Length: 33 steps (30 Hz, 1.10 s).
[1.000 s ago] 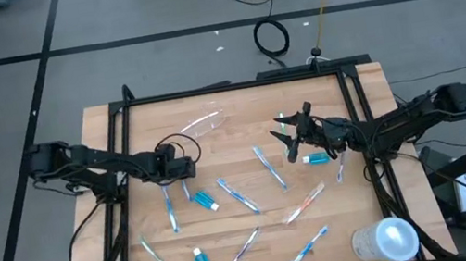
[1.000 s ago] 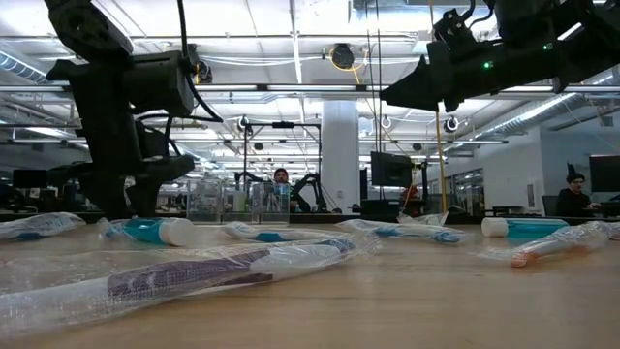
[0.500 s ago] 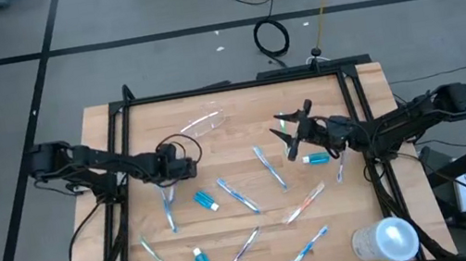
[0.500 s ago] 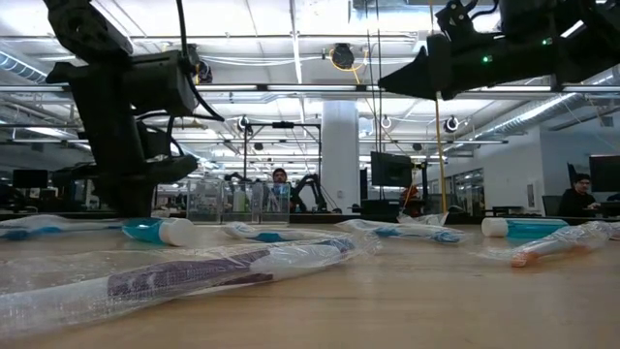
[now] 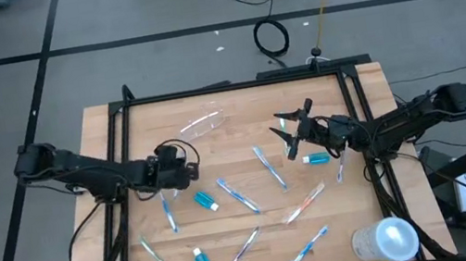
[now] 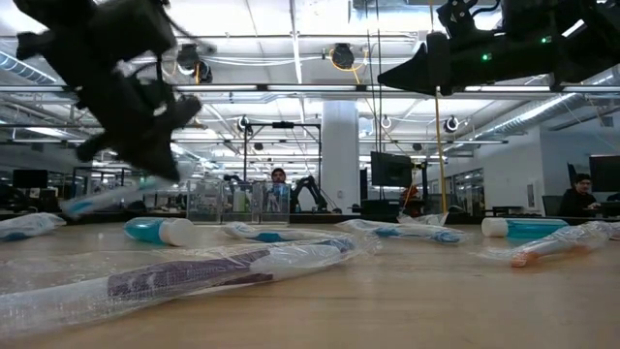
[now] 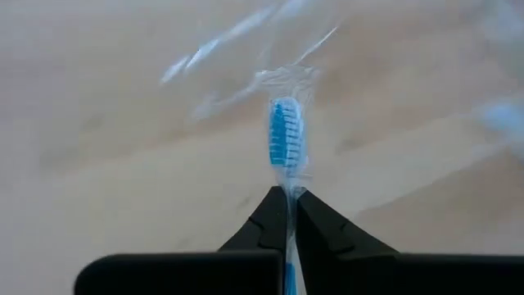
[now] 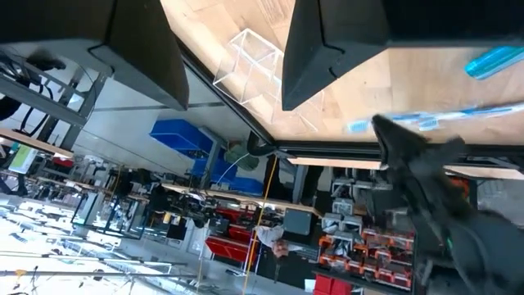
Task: Pick & Place toothbrushing station
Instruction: Put the blue toothbrush into the transparent organizer
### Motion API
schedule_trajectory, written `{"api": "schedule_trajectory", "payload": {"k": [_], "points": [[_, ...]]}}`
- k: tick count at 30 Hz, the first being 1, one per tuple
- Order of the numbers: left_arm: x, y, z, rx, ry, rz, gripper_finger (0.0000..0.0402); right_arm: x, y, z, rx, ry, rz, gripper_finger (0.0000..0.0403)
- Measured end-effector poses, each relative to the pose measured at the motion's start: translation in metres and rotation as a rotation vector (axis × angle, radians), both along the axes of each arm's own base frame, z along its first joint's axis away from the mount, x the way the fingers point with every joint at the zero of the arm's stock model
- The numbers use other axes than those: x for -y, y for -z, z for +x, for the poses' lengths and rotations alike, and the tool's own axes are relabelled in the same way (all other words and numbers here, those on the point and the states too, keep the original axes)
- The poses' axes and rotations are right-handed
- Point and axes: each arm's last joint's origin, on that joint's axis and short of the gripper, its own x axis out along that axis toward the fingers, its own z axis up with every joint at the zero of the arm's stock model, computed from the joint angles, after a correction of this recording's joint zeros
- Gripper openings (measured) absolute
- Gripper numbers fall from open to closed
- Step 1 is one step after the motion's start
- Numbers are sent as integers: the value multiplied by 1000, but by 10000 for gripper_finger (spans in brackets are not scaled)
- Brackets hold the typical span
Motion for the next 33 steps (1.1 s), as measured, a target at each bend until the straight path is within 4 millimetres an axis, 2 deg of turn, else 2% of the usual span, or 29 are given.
{"api": "schedule_trajectory", "payload": {"k": [5, 9, 13, 18, 21, 25, 30, 33], "points": [[7, -33, 10, 166, 95, 243, 12, 0, -1, 0, 8, 0, 0, 191], [4, -56, 20, 249, 155, 404, 6, 0, -2, 0, 24, 0, 0, 190], [-5, -76, 27, 286, 171, 568, 10, 0, -4, 0, 38, 0, 2, 189], [-25, -91, 29, 240, 119, 736, 14, 0, -4, 0, 47, -1, 2, 188], [-41, -93, 27, 197, 62, 776, 5, 0, -5, 0, 49, 0, 2, 188], [-65, -91, 25, 142, 3, 794, 14, 0, -5, 0, 52, 0, 0, 185], [-93, -79, 29, 100, 19, 790, 5, 0, -5, 0, 52, 0, 0, 185], [-110, -65, 32, 40, 18, 773, 10, 0, -5, 0, 53, 0, 0, 185]]}}
